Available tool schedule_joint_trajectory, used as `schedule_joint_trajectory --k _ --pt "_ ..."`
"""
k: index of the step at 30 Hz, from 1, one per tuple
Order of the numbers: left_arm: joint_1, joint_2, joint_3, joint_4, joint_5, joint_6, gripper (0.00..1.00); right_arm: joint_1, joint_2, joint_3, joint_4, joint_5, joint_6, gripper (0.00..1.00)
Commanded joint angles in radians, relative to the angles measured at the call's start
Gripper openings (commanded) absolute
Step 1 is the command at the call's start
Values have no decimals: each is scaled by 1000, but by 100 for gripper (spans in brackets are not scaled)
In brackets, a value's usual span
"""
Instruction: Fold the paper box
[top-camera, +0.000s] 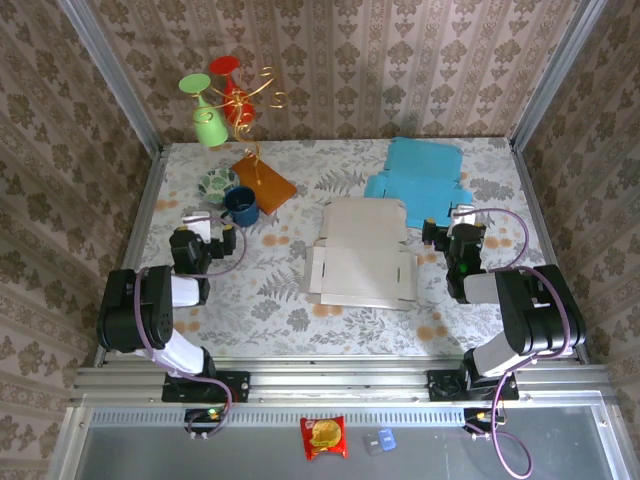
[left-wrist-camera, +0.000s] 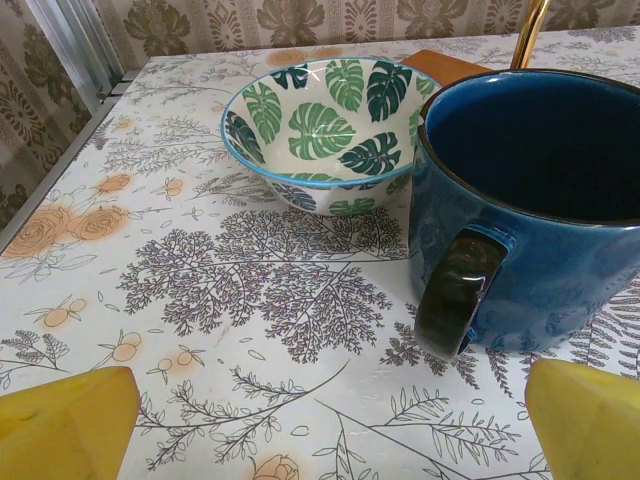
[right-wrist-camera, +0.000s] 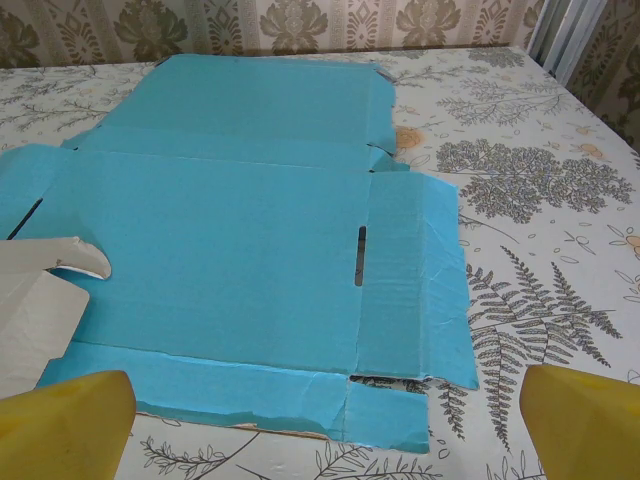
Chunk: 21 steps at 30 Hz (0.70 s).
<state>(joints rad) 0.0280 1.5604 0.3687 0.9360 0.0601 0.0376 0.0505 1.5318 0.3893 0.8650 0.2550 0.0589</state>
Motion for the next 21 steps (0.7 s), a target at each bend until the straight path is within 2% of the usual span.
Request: schedule_joint_trajectory --k 1,14,17,21 --pt "3 -3 -4 33 -7 -15 100 3 -1 -3 31 19 9 100" --pt "-3 -6 -1 28 -11 -10 100 3 -2 -4 30 20 9 100" --pt "-4 -5 -12 45 22 4 100 3 -4 -14 48 7 5 100" --pt "-9 -6 -26 71 12 6 100 3 -9 -41 94 -4 -2 100"
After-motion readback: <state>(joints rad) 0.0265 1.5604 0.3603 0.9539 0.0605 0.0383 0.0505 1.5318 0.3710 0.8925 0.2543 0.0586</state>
